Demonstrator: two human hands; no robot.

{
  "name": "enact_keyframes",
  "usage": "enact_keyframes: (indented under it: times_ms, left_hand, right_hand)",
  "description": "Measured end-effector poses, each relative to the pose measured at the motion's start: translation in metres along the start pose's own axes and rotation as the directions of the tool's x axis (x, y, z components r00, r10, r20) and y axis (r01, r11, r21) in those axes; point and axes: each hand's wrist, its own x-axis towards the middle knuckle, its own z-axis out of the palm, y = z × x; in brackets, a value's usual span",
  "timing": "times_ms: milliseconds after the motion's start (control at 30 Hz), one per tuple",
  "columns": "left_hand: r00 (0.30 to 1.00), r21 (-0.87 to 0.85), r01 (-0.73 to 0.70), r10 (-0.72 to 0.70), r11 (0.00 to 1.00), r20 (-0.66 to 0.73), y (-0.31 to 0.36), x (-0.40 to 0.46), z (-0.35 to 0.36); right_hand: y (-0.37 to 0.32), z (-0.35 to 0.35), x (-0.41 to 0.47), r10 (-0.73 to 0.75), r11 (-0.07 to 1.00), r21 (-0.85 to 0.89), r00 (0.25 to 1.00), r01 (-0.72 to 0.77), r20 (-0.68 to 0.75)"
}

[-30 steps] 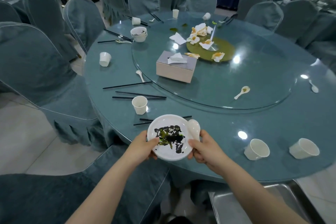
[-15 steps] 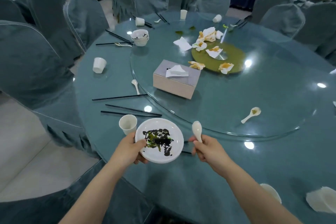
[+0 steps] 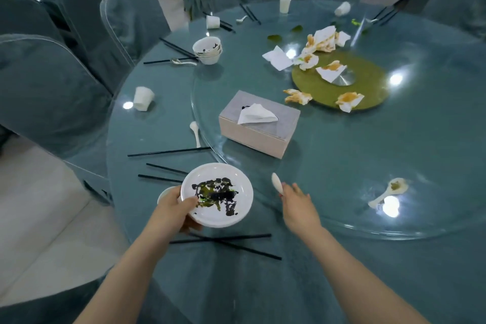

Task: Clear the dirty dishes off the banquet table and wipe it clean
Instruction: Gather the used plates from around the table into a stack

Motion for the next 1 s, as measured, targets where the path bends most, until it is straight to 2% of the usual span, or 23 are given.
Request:
enact_keyframes:
  times_ms: [100,367,500,733,900,1000]
  left_hand:
    - [1.000,-0.002,-0.015,0.015,1.000,0.021,0.006,0.002,-0.003]
    - [0.995,0.004,-0.044,0.044,0.999,0.089,0.018,0.013,-0.021]
    - [0.993,-0.024,-0.065,0.067,0.998,0.100,0.026,0.018,-0.024]
    - [0.980,-0.044,-0.110,0.116,0.993,0.161,0.041,0.028,-0.009]
    - [0.981,-0.094,-0.110,0.124,0.989,0.152,0.048,0.043,0.000]
    - [0.974,-0.124,-0.097,0.120,0.987,0.192,0.054,0.050,0.012]
  right_hand:
    - [0.009,0.008,-0.002,-0.014,0.997,-0.081,1.000,0.016,0.023]
    - [0.021,-0.007,-0.010,0.043,0.999,0.001,0.997,-0.043,0.071]
    - [0.031,-0.020,-0.023,0.133,0.988,0.068,0.987,-0.139,0.087]
    - [0.061,-0.035,-0.045,0.326,0.945,0.038,0.945,-0.325,-0.020]
    - [0.091,-0.050,-0.051,0.432,0.900,0.094,0.899,-0.425,-0.075]
    - [0.107,-0.062,-0.056,0.479,0.877,0.018,0.872,-0.480,-0.098]
